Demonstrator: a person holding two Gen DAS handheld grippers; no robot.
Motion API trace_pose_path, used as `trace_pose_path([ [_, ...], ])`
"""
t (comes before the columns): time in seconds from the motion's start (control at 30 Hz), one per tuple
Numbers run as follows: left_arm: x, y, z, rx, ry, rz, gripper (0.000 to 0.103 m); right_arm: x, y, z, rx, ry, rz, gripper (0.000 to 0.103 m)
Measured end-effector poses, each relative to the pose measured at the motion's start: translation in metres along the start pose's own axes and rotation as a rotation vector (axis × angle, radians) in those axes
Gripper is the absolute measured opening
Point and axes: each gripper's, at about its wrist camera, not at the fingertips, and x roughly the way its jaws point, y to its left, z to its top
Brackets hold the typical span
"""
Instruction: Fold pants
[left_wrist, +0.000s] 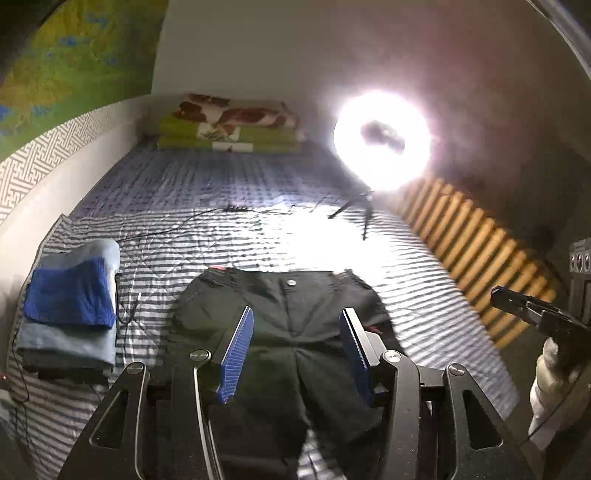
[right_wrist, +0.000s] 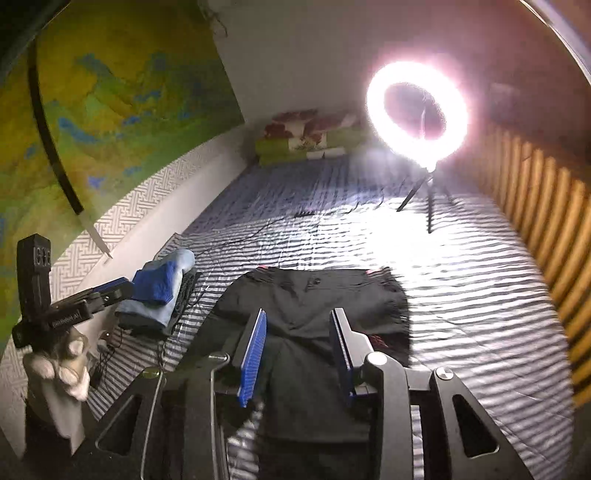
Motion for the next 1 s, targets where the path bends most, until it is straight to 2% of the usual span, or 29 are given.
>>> trace_pose_path([
  [0.03, 0.019, 0.004, -0.005, -0.011, 0.033, -0.007, 0.052, 0.018, -0.002, 0.0, -0.009, 0.008, -0.038, 0.04],
  [0.1, 0.051, 0.006, -0.026, -0.012, 0.1, -0.015, 0.052, 0.062, -0.019, -0.011, 0.013, 0.064, -0.099, 0.043],
  [0.13, 0.072, 0.003, -0.048, 0.007, 0.158, -0.019, 0.052, 0.078, -0.029, -0.017, 0.027, 0.098, -0.115, 0.043],
  [0.23, 0.108, -0.018, -0.112, 0.067, 0.288, -0.052, 0.052, 0.131, -0.083, -0.063, 0.104, 0.254, -0.202, 0.043],
  [0.3, 0.12, -0.035, -0.152, 0.107, 0.351, -0.091, 0.053, 0.135, -0.109, -0.096, 0.153, 0.302, -0.2, 0.043],
  [0.4, 0.131, -0.067, -0.211, 0.113, 0.432, -0.162, 0.053, 0.116, -0.144, -0.148, 0.214, 0.349, -0.183, 0.043],
  [0.47, 0.132, -0.082, -0.238, 0.101, 0.46, -0.204, 0.053, 0.091, -0.154, -0.183, 0.242, 0.36, -0.174, 0.043],
  [0.53, 0.133, -0.092, -0.258, 0.126, 0.476, -0.202, 0.053, 0.057, -0.156, -0.215, 0.243, 0.353, -0.145, 0.043],
  [0.63, 0.128, -0.109, -0.278, 0.159, 0.5, -0.184, 0.053, 0.015, -0.15, -0.252, 0.215, 0.364, -0.112, 0.043],
  [0.73, 0.116, -0.119, -0.289, 0.185, 0.488, -0.171, 0.053, -0.011, -0.139, -0.281, 0.22, 0.381, -0.089, 0.043],
  [0.87, 0.097, -0.127, -0.3, 0.195, 0.458, -0.173, 0.053, -0.033, -0.128, -0.302, 0.218, 0.383, -0.047, 0.043],
  [1.0, 0.081, -0.147, -0.313, 0.241, 0.426, -0.161, 0.053, -0.035, -0.113, -0.313, 0.161, 0.399, -0.052, 0.043],
])
